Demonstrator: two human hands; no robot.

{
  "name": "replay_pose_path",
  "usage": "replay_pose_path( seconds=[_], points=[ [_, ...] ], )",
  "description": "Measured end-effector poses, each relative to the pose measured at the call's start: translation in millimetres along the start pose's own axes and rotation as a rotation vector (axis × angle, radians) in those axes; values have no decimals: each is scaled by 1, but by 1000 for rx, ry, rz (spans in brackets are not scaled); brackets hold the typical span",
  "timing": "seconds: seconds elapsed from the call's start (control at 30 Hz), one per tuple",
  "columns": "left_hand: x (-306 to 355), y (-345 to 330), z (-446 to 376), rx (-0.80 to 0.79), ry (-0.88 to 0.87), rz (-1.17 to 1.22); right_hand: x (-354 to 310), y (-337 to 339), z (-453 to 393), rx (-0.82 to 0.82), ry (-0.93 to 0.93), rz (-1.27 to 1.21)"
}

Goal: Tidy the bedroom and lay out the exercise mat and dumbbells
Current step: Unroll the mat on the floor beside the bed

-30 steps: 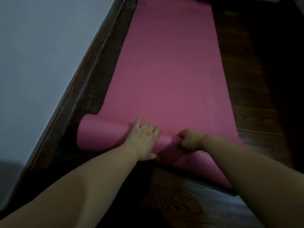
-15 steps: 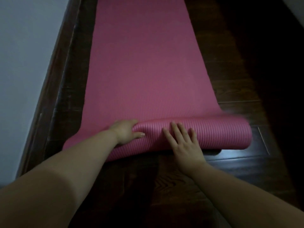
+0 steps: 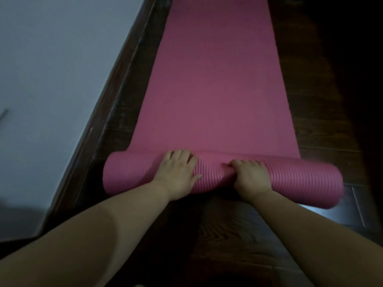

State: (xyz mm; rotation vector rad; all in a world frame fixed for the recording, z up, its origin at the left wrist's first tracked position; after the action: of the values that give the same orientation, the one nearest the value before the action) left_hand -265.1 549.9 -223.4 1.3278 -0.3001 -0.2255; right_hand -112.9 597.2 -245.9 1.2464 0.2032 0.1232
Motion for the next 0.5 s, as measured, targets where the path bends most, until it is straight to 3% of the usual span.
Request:
replay_pose_path(
  seconds=[0.2,0.33,0.4,0.5],
  points=[
    [30,-22,2,-278,-50,9,8,-29,17,-363,-29,-50],
    [68,-35,5,-367,-157,-83,13,-47,31,-447,-6,-36],
    [71,-43,7,-379,-104,-71,12,-44,41,-365,4,-11],
    [62,-49,10,-359,4,51,2,-13,66,41,113,-13]
  ],
)
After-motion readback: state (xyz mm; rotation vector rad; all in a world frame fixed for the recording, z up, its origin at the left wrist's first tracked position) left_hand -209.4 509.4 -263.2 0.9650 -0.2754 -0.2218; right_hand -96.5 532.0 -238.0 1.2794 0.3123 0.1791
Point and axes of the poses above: each hand's wrist, its own z-axis away from the middle knuckle, its own y-axis out of the back of the hand, x = y × z, the point moved 10 cm from there along -z, towards the middle knuckle, and after that the axes turned 11 degrees about -y, right-handed, at the moved point
